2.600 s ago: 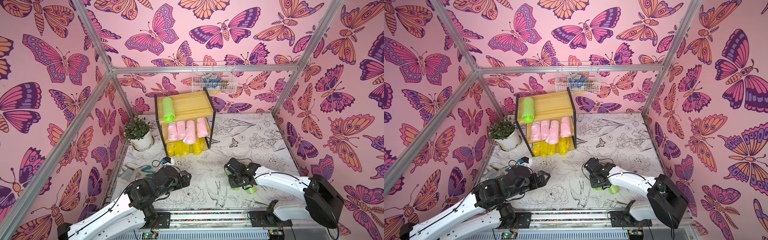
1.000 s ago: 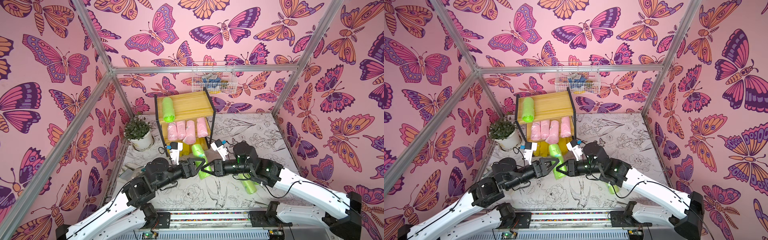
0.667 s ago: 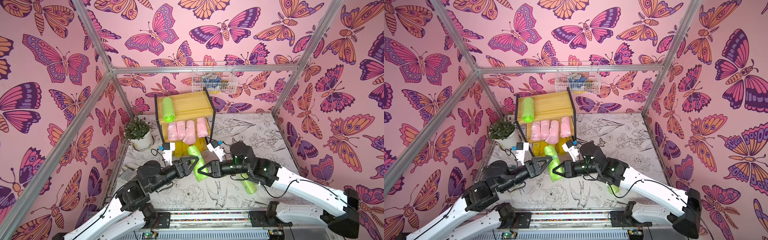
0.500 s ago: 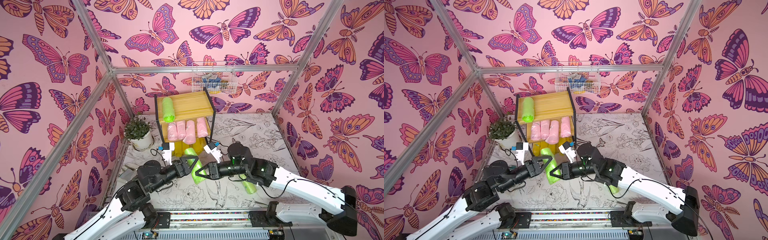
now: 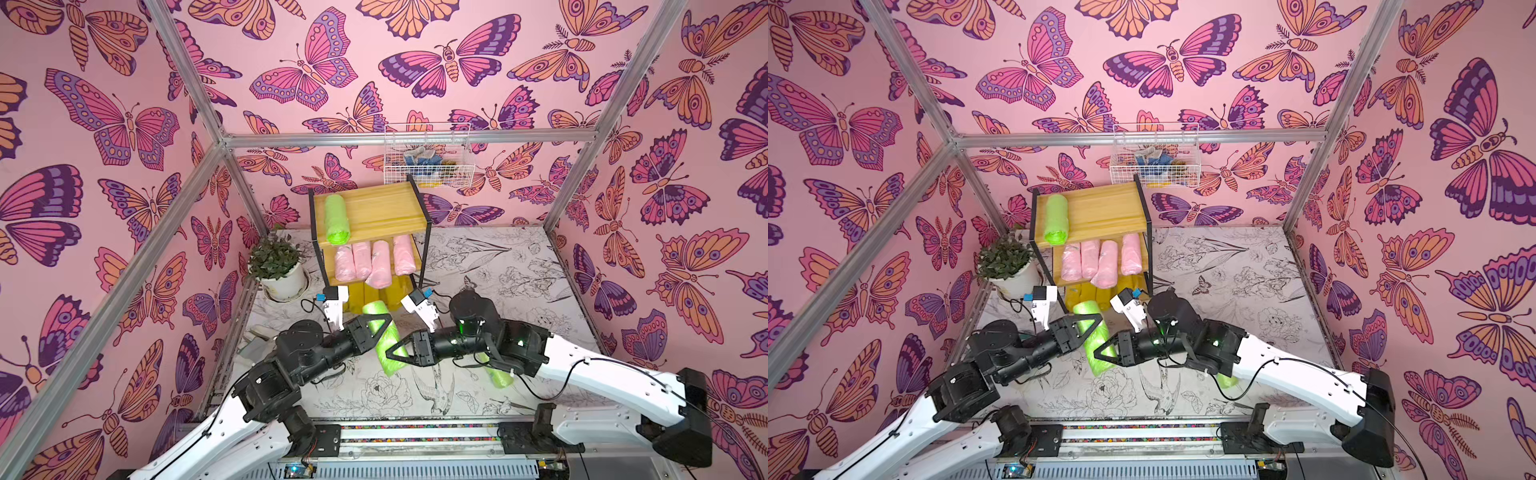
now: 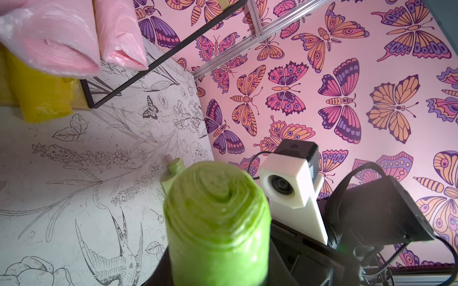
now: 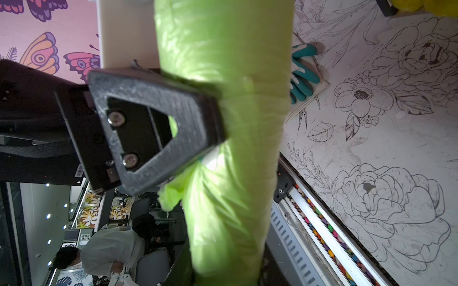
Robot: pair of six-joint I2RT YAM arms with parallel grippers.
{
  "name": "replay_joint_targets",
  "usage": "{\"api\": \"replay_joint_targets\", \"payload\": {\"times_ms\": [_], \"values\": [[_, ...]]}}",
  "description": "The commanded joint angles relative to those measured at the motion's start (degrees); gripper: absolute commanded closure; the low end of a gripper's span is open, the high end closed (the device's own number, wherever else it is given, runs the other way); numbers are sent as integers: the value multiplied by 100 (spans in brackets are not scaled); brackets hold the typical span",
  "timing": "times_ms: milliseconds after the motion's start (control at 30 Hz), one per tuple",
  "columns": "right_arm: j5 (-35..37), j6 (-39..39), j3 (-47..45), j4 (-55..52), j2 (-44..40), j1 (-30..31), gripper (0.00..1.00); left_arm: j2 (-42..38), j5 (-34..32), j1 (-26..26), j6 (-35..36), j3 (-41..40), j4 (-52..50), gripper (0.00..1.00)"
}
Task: Sort the rolls of trash bags by color and place them on the shelf
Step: Pick up the roll of trash bags from the center of the board.
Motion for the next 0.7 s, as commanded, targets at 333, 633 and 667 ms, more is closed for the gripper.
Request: {"api": "replay_joint_targets", "payload": {"times_ms": [333,633,667], "values": [[1175,-62,-211,-366,-832,18,28,-10,-737,74,-196,436,-800,100],[2640,399,-602,-248,-1128,593,19,419,-1231,92,-995,688,-1071,100],[2648,473,-629,-187,-1071,628,17,434,-1240,92,-1063,660,-1074,100]]}}
